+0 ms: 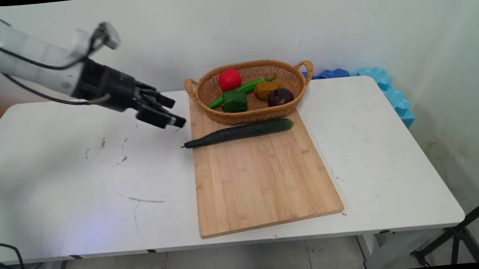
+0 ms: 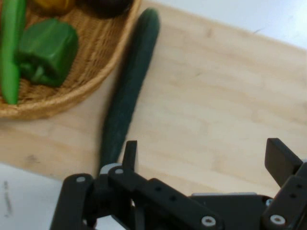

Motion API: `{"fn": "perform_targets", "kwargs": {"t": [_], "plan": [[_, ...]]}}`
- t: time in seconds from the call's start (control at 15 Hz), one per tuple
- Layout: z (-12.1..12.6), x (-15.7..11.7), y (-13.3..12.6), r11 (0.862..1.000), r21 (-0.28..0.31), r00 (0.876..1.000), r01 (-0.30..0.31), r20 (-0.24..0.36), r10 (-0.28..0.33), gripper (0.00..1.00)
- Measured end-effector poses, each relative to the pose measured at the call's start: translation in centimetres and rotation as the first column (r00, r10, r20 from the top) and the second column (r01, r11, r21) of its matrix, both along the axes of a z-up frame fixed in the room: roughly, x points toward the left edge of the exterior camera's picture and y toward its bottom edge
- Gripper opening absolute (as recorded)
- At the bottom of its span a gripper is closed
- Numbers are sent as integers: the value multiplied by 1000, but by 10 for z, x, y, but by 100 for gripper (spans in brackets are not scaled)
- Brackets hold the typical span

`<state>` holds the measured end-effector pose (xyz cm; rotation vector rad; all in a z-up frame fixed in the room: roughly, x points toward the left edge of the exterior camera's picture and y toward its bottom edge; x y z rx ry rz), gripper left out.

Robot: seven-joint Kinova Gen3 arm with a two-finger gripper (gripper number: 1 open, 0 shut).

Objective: Pick up the cucumber from the cutting board

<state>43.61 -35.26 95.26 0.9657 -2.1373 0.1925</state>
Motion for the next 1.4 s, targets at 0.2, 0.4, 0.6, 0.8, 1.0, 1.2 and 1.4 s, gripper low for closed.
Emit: {"fn": "perform_targets", "kwargs": {"t": [0.2, 0.4, 0.6, 0.8, 1.0, 1.2, 1.4], "plan": [[-18, -23, -23, 1000, 3, 995, -4, 102, 4, 100], [-36, -45, -43, 1000, 21, 985, -21, 169, 17, 100], [-53, -63, -59, 998, 50, 978, -40, 205, 29, 100], [-72, -79, -79, 995, 79, 970, -55, 239, 35, 100], [-87, -90, -94, 993, 104, 964, -62, 264, 33, 100], [-98, -97, -106, 991, 122, 958, -63, 285, 26, 100], [-106, -101, -114, 989, 135, 955, -59, 297, 16, 100]]}}
